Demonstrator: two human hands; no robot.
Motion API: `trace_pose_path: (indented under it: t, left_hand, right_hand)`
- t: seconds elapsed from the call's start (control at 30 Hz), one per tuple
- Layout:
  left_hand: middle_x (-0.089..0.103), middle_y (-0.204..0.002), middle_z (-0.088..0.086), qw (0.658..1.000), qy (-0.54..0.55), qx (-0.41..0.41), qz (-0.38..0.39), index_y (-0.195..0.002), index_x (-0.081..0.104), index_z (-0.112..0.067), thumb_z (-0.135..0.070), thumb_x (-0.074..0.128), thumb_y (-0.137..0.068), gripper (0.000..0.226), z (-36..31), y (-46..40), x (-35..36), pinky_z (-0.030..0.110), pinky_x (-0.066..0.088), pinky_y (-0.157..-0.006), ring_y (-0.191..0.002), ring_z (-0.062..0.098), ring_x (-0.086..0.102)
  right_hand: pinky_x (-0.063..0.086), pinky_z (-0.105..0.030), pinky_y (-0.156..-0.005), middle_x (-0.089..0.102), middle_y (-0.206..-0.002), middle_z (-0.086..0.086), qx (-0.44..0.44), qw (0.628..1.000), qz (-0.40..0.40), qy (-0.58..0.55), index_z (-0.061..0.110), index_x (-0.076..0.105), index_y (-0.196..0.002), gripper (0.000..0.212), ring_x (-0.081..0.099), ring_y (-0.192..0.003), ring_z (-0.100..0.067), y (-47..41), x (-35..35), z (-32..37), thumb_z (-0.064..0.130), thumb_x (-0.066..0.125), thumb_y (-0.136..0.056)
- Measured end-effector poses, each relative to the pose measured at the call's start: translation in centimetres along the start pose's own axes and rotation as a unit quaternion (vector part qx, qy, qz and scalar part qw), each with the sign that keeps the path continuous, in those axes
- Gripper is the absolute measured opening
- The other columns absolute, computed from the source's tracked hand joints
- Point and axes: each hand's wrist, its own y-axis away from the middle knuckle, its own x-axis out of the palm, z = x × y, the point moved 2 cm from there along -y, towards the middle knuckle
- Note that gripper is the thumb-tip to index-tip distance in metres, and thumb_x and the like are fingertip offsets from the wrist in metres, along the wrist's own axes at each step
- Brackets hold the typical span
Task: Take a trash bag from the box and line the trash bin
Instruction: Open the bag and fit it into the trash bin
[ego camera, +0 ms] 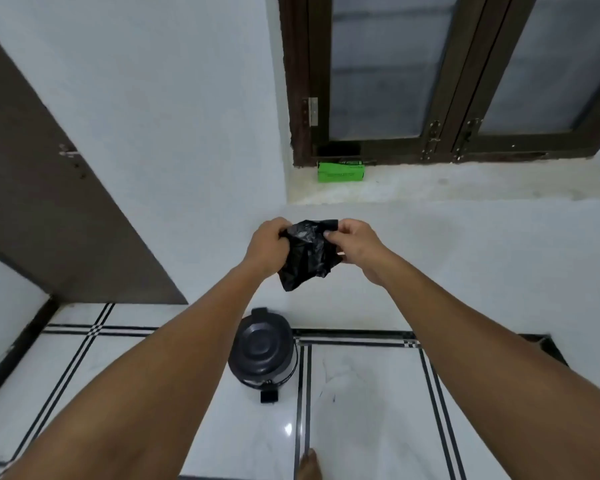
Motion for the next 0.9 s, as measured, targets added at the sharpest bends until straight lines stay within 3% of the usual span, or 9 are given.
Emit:
trace_pose_path:
  t: [0.1,0.17,0.27,0.4,0.5,0.6,0.7,0.8,0.9]
  left_hand:
    - [0.050,-0.140,0.008,0.998,-0.004,-0.003,-0.066,-0.138,0.054,-0.022,-0.024,0.045,-0.104,0.036,1.8,4.2,0.1,0.042,0.039,-0.113,-0.132,0.025,0.045]
    - [0.049,-0.140,0.004,0.993,0.042,0.006,-0.106,-0.139,0.053,-0.023,-0.040,0.049,-0.104,0.039,2.1,7.6,0.0,0.038,0.041,-0.110,-0.131,0.021,0.047]
    - [0.061,-0.122,-0.004,0.991,0.073,0.012,-0.112,-0.121,0.065,-0.026,-0.053,0.060,-0.096,0.037,2.3,11.6,-0.4,0.027,0.048,-0.094,-0.110,0.012,0.059]
    - [0.074,-0.088,-0.012,0.995,0.099,-0.021,-0.019,-0.087,0.074,-0.032,-0.042,0.074,-0.090,0.010,3.2,13.3,-1.6,0.028,0.054,-0.079,-0.082,0.006,0.067]
    - [0.077,-0.092,-0.005,0.994,0.103,-0.039,0.015,-0.091,0.077,-0.025,-0.032,0.075,-0.090,0.007,4.1,13.8,-3.0,0.034,0.058,-0.081,-0.089,0.013,0.070]
    - [0.076,-0.088,0.000,0.991,0.119,-0.058,0.029,-0.093,0.077,-0.017,-0.026,0.076,-0.090,0.010,4.9,14.2,-4.6,0.035,0.057,-0.080,-0.083,0.019,0.069]
    - [0.066,-0.071,-0.003,0.987,0.149,-0.062,0.008,-0.079,0.073,-0.014,-0.022,0.075,-0.091,0.015,6.2,14.0,-7.2,0.037,0.056,-0.076,-0.069,0.016,0.059]
    - [0.069,-0.086,0.007,0.971,0.226,-0.072,0.006,-0.081,0.068,-0.012,-0.023,0.071,-0.094,0.018,7.6,13.5,-10.4,0.043,0.060,-0.089,-0.082,0.019,0.066]
    - [0.071,-0.095,0.011,0.950,0.296,-0.101,-0.009,-0.083,0.065,-0.012,-0.023,0.067,-0.098,0.019,9.3,12.5,-13.4,0.039,0.062,-0.088,-0.091,0.024,0.070]
  right_hand:
    - [0.062,-0.050,-0.080,0.066,-0.087,-0.014,0.002,0.998,-0.061,-0.008,0.012,0.055,-0.083,0.020,0.067,-0.079,-0.030,1.6,1.4,-1.7,0.020,0.070,-0.095]
    - [0.060,-0.053,-0.086,0.070,-0.094,-0.015,0.018,0.996,-0.077,-0.041,0.013,0.057,-0.082,0.021,0.071,-0.091,-0.033,3.3,2.7,-2.7,0.022,0.074,-0.091]
    - [0.061,-0.054,-0.085,0.071,-0.098,-0.015,0.032,0.993,-0.084,-0.082,0.017,0.055,-0.081,0.027,0.071,-0.097,-0.036,5.6,4.8,-3.7,0.024,0.080,-0.085]
    - [0.063,-0.042,-0.076,0.069,-0.095,-0.011,0.028,0.995,-0.063,-0.079,0.017,0.053,-0.082,0.029,0.071,-0.091,-0.029,7.5,7.4,-3.3,0.023,0.081,-0.085]
    - [0.062,-0.028,-0.060,0.069,-0.091,-0.011,0.030,0.996,-0.033,-0.074,0.015,0.053,-0.084,0.031,0.072,-0.079,-0.024,8.4,9.1,-2.1,0.025,0.082,-0.085]
    - [0.063,-0.031,-0.065,0.067,-0.086,-0.010,0.028,0.997,-0.008,-0.073,0.014,0.051,-0.079,0.034,0.073,-0.078,-0.023,8.6,10.9,-1.2,0.024,0.084,-0.084]
    - [0.061,-0.027,-0.063,0.065,-0.084,-0.008,0.033,0.997,0.007,-0.076,0.015,0.048,-0.077,0.039,0.070,-0.075,-0.020,8.3,13.5,-0.2,0.027,0.084,-0.083]
    - [0.053,-0.027,-0.056,0.062,-0.078,-0.004,0.064,0.988,0.004,-0.138,0.019,0.045,-0.072,0.044,0.061,-0.070,-0.020,7.5,16.6,0.9,0.036,0.085,-0.081]
    - [0.043,-0.028,-0.048,0.062,-0.078,-0.006,0.071,0.980,0.007,-0.185,0.021,0.046,-0.071,0.044,0.055,-0.068,-0.021,6.6,19.4,1.8,0.037,0.086,-0.079]
